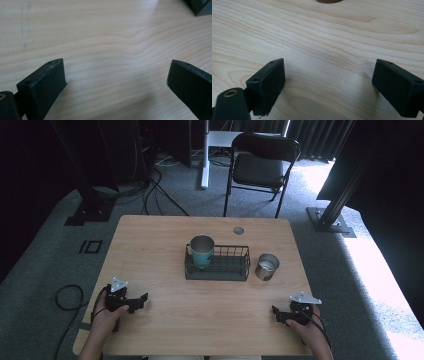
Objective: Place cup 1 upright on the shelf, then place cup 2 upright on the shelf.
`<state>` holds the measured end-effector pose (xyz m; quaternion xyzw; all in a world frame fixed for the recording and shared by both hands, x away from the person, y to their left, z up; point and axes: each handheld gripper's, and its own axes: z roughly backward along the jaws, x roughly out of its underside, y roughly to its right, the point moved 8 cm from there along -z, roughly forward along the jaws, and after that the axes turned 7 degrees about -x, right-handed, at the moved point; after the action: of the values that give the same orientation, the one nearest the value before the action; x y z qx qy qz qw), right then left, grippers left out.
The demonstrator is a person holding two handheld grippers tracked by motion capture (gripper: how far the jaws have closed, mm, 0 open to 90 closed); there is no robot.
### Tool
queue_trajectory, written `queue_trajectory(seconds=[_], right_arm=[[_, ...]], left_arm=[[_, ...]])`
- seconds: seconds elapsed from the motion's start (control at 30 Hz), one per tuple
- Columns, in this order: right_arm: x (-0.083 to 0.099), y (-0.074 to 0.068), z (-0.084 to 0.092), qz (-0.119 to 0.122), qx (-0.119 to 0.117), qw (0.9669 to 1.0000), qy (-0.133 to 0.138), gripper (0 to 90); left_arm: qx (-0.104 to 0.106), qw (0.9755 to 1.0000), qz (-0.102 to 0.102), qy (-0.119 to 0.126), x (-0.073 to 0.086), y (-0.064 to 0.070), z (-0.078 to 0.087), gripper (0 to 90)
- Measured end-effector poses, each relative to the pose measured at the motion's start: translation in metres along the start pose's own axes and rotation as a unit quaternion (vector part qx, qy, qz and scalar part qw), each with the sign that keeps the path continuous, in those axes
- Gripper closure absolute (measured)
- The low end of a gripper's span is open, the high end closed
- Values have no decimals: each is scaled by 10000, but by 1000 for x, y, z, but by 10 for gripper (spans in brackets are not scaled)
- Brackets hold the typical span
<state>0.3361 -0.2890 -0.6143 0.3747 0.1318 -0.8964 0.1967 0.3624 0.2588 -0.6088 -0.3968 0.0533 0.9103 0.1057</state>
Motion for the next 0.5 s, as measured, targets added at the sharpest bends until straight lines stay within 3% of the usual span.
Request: queue_trajectory(seconds=[0.17,0.3,0.5], right_arm=[[0,0,0,0,-1,10000,0,109],[0,0,0,-4,0,10000,-1,109],[0,0,0,-5,-1,10000,-2,109]], left_arm=[[-95,9998,-67,-163,3,0,-2,28],[-294,9985,-366,-270,4,3,-4,28],[-287,9981,-465,-283,4,5,-4,27]])
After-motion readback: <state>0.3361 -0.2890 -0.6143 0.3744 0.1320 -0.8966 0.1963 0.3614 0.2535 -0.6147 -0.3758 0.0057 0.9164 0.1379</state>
